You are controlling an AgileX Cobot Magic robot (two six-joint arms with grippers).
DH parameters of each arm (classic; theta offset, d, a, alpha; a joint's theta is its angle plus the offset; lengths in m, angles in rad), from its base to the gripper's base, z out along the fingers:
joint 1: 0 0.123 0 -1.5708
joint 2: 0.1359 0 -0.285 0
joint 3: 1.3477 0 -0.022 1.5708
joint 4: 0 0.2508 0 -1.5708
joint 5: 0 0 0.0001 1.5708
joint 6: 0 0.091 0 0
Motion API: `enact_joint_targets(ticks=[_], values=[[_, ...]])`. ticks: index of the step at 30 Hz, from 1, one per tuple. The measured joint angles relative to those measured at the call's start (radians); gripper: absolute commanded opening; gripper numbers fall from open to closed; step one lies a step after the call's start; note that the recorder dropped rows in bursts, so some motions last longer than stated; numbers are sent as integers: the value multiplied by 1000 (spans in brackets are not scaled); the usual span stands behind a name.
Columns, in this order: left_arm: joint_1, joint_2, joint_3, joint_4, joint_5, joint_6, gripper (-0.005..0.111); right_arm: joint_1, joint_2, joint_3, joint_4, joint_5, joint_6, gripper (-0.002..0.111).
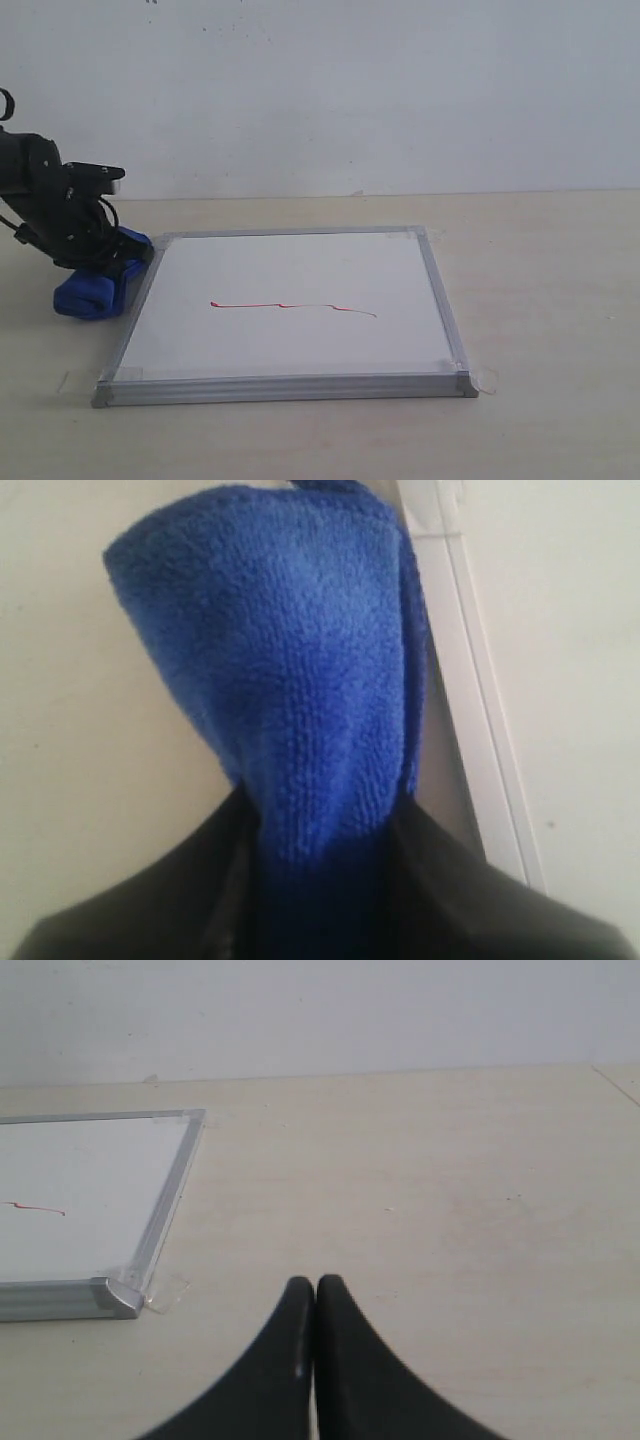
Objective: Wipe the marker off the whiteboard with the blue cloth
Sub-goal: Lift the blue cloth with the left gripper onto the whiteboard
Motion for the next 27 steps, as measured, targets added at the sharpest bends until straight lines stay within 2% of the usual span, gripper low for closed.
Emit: enact_joint_targets(ticks=[11,15,24,27], values=[[-5,-201,2,4,180,28,4,0,0,0,0,0,0,0],[-49,-220,47,4,194,37,4,0,0,0,0,0,0,0],[-208,-220,191,4,-13,38,4,0,0,0,0,0,0,0],[-241,-220,214,4,-78,38,4,0,0,0,0,0,0,0]])
